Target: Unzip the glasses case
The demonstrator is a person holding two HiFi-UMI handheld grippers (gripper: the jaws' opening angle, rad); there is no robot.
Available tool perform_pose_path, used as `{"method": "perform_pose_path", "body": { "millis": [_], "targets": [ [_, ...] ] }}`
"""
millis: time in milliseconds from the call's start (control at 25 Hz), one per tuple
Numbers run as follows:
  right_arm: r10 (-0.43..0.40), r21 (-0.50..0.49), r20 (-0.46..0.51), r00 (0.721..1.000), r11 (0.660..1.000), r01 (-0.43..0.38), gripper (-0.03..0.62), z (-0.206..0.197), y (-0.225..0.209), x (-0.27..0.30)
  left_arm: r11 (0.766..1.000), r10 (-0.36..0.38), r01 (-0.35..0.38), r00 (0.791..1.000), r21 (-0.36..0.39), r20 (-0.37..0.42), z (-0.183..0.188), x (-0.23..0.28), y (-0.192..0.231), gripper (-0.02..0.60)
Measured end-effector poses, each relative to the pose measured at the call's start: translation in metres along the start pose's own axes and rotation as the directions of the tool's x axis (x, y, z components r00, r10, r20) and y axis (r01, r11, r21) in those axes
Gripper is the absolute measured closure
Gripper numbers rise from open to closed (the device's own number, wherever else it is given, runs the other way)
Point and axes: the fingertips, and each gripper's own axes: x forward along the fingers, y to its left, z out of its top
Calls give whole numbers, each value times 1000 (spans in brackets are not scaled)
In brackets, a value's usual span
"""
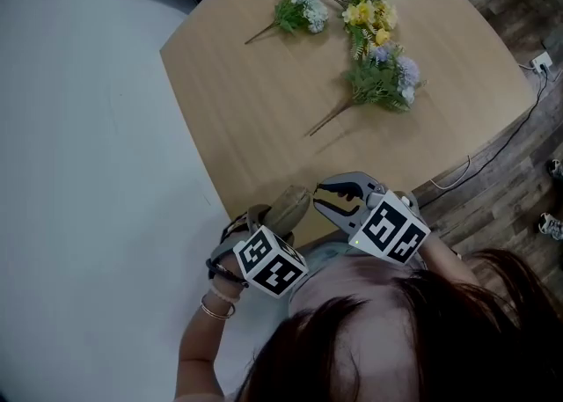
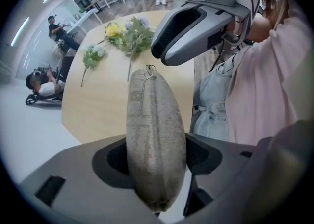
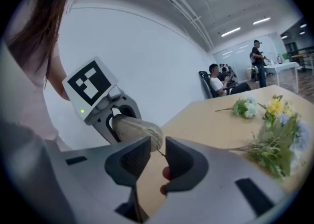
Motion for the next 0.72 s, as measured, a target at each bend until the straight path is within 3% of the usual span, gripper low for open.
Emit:
{"method": "perform_pose_path", "body": {
  "millis": [400, 720],
  "targets": [
    [41, -23, -5, 999, 999, -41, 507, -3, 7, 8, 979, 110, -96, 992, 182, -64, -3, -18, 13, 298],
    [30, -96, -21, 999, 995, -32, 508, -3, 10, 17, 934, 198, -151, 973, 324, -116, -9, -25, 23, 298]
  ]
}}
